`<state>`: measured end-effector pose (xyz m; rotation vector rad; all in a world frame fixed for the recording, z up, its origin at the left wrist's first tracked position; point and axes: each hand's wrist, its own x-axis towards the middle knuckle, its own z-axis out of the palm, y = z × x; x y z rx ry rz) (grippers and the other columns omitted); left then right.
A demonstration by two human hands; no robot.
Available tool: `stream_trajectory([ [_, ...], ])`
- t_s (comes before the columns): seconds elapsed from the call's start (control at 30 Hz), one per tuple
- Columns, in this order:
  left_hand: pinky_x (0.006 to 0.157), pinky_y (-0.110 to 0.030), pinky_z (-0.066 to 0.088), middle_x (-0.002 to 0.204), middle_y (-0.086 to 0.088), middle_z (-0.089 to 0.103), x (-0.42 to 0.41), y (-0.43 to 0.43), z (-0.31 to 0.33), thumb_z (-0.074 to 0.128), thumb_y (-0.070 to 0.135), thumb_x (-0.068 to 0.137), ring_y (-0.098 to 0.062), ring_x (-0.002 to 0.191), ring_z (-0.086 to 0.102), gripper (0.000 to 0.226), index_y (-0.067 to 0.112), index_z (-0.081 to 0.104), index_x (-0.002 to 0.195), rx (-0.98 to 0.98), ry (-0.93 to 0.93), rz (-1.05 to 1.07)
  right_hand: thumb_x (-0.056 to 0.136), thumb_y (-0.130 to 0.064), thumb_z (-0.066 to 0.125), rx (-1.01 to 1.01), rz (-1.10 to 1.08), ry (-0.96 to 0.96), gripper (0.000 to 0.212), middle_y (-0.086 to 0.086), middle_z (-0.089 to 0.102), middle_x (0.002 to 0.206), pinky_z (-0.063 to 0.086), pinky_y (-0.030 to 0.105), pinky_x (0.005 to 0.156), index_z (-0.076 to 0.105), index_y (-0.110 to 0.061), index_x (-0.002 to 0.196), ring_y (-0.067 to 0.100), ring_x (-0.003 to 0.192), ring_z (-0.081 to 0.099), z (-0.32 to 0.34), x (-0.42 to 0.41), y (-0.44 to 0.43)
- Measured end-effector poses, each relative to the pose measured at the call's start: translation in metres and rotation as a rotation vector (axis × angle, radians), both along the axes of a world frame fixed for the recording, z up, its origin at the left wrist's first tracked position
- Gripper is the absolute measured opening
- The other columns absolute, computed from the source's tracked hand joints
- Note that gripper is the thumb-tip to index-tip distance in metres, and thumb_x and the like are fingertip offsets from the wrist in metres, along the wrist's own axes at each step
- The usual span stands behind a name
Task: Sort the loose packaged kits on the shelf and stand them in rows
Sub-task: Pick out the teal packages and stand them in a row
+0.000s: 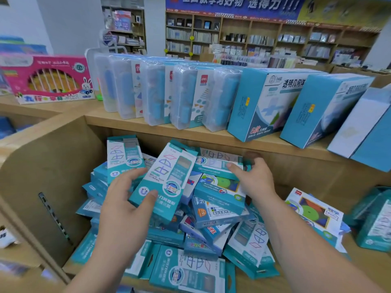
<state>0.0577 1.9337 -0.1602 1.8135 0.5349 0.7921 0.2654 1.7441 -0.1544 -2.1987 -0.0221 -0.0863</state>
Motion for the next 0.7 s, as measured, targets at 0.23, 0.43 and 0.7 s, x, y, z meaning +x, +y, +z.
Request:
stream_trajectory([
  [0.23,0.095,-0.051,0.053,0.121,0.021,0.064,-0.008,-0.006,0.002,0.064,0.017,0.096,-0.019,0.113,0.065,0.033,0.048,0.067,0.106,-0.439,-0.079,-0.078,0.080,-0.010,0.082,0.585,0.012,-0.137,0.033,-0.001,0.074,0.100,0.059,0.035,0.075,0.058,-0.021,0.100,0.016,0.090,0.072,0.000,-0.016,-0.010],
  [0.43,0.069,-0.042,0.062,0.107,-0.015,0.073,-0.005,-0.027,0.004,0.061,0.003,0.093,-0.032,0.085,0.074,0.037,0.029,0.066,0.118,-0.727,-0.109,-0.236,0.084,-0.009,0.078,0.958,-0.134,-0.045,0.070,-0.009,0.073,0.106,0.060,0.036,0.078,0.046,-0.030,0.143,0.013,0.092,0.075,0.008,-0.036,-0.060],
  [0.7,0.058,-0.042,0.061,0.104,-0.018,0.074,0.003,-0.092,0.016,0.070,-0.011,0.066,-0.035,0.079,0.073,0.064,0.019,0.064,0.122,-0.896,-0.078,-0.502,0.087,-0.008,0.073,1.140,-0.208,-0.050,0.016,0.007,0.076,0.088,0.055,0.026,0.047,0.067,-0.013,0.101,0.015,0.063,0.073,0.024,-0.058,-0.156],
])
